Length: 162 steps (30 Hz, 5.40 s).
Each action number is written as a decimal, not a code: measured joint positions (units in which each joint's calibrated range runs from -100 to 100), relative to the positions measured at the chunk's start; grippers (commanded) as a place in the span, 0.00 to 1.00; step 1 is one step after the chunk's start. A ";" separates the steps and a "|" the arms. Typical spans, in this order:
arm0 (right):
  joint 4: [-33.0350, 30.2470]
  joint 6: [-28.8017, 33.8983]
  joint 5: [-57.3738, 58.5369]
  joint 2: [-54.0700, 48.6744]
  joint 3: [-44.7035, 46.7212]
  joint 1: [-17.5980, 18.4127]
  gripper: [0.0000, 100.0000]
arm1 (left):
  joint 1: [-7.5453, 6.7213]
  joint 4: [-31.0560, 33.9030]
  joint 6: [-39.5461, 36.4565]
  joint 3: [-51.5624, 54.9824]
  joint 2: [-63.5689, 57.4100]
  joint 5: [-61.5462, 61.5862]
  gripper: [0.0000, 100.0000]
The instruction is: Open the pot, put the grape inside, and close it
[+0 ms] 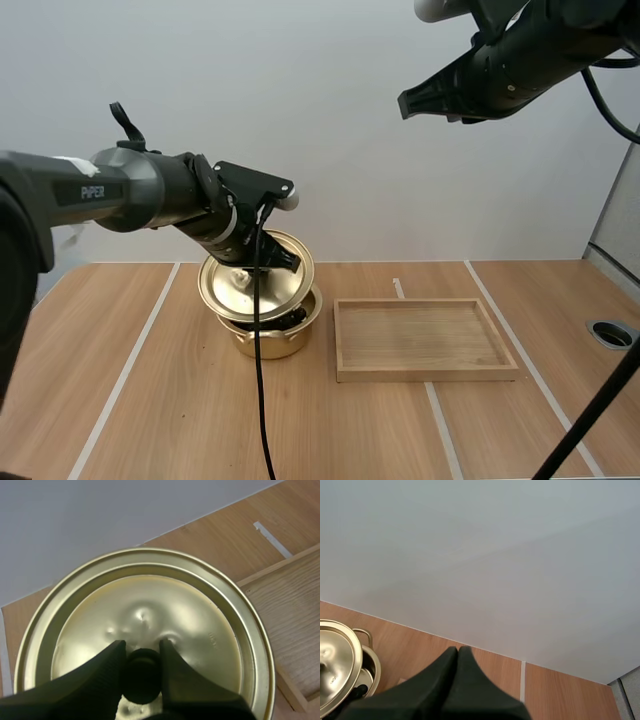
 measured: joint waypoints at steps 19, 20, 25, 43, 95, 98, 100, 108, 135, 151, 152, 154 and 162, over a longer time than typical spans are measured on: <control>0.00 0.00 0.00 0.00 0.00 0.00 0.00 | 0.00 -0.11 4.07 0.00 8.12 -4.74 0.00; 0.00 0.00 0.00 0.00 0.00 0.00 0.00 | 0.00 -0.11 4.17 0.00 8.12 -5.01 0.00; 0.00 0.00 0.00 0.00 0.00 0.00 0.00 | 0.00 -0.11 4.40 -0.40 8.12 -5.05 0.00; 0.00 0.00 0.13 0.00 0.00 0.00 0.00 | 0.00 -0.22 5.24 -5.89 11.66 5.96 0.00; 0.00 0.00 1.26 0.00 0.00 0.00 0.00 | 0.00 -2.62 5.67 -10.33 17.39 13.05 0.65; 0.00 0.00 1.26 0.00 0.00 0.00 0.00 | 0.00 -2.51 5.57 -10.33 17.68 13.43 0.86; 0.00 0.00 1.26 0.00 0.00 0.00 0.00 | 0.00 -2.51 5.57 -10.33 17.68 13.58 0.92; 0.00 0.00 1.26 0.00 0.00 0.00 0.00 | 0.00 -2.30 5.57 -11.03 17.40 14.35 0.97; 0.00 0.00 1.98 0.00 0.00 0.00 0.00 | 0.00 10.66 -3.31 -25.76 -12.26 29.16 0.73; 0.00 1.75 3.52 0.00 0.00 0.00 0.00 | 0.00 12.77 -6.09 -25.76 -26.88 30.04 0.00; 0.00 1.86 3.52 0.00 0.00 0.00 0.00 | 0.00 12.77 -6.12 -25.76 -27.87 30.04 0.00; 0.14 1.86 3.86 -0.05 0.00 0.00 0.00 | 0.00 12.77 -6.21 -25.76 -29.96 30.04 0.00; 5.25 2.16 7.45 -0.05 0.00 0.00 0.00 | 0.00 12.51 -6.61 -25.76 -38.01 30.21 0.00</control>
